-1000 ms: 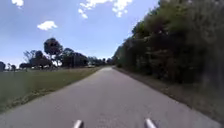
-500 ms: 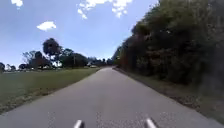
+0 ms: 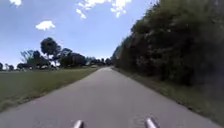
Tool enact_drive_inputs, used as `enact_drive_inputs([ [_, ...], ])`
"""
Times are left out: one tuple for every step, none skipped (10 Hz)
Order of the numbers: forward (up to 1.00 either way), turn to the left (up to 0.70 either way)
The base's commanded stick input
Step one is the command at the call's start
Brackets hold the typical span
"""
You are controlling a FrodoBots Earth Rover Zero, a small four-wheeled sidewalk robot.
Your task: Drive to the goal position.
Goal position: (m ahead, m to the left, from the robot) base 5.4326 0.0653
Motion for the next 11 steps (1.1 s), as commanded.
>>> enact_drive_inputs([
  [0.50, 0.00],
  [0.50, 0.00],
  [0.50, 0.00],
  [0.50, 0.00],
  [0.50, 0.00],
  [0.50, 0.00],
  [0.50, 0.00],
  [0.50, 0.00],
  [0.50, 0.00],
  [0.50, 0.00],
  [0.50, 0.00],
])
